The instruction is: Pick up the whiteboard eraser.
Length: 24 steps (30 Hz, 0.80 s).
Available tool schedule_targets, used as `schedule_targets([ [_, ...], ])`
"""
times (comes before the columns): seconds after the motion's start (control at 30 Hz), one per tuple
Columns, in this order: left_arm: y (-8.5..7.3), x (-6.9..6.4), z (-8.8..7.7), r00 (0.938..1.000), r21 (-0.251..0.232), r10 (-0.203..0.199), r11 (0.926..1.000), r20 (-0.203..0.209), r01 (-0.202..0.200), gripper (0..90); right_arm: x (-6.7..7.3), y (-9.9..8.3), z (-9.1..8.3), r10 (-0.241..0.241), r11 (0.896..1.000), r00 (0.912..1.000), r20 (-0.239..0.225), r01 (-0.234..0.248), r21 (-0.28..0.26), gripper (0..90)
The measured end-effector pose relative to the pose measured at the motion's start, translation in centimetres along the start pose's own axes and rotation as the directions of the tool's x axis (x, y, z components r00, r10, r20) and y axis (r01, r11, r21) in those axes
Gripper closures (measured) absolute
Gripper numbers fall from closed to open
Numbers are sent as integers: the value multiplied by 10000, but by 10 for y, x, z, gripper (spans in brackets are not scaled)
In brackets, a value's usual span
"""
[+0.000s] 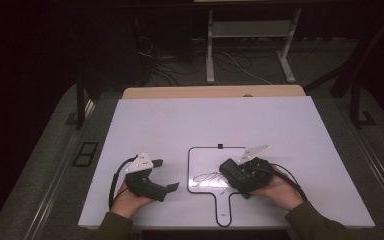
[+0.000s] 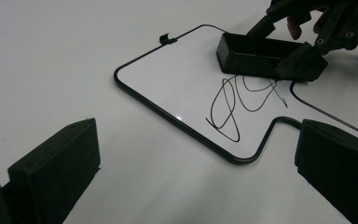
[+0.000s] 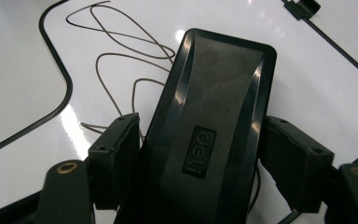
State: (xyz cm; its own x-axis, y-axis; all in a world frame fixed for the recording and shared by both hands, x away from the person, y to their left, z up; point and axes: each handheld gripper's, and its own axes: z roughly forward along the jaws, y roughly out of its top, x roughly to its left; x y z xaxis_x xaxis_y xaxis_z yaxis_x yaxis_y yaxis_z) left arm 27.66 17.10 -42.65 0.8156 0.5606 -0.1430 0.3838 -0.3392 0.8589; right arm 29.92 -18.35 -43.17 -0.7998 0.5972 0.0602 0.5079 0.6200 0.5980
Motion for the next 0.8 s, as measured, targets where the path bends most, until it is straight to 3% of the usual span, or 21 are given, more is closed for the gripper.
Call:
schedule_targets([
  [0.5, 0, 0, 0, 10000, -7, 15, 10000, 21, -15, 0, 1, 0, 0, -141, 9996, 9997, 221, 135, 253, 371],
  [0.8, 0, 1, 0, 10000, -6, 16, 10000, 26, -16, 0, -2, 0, -1, -137, 9995, 9999, 99, 134, 301, 381],
])
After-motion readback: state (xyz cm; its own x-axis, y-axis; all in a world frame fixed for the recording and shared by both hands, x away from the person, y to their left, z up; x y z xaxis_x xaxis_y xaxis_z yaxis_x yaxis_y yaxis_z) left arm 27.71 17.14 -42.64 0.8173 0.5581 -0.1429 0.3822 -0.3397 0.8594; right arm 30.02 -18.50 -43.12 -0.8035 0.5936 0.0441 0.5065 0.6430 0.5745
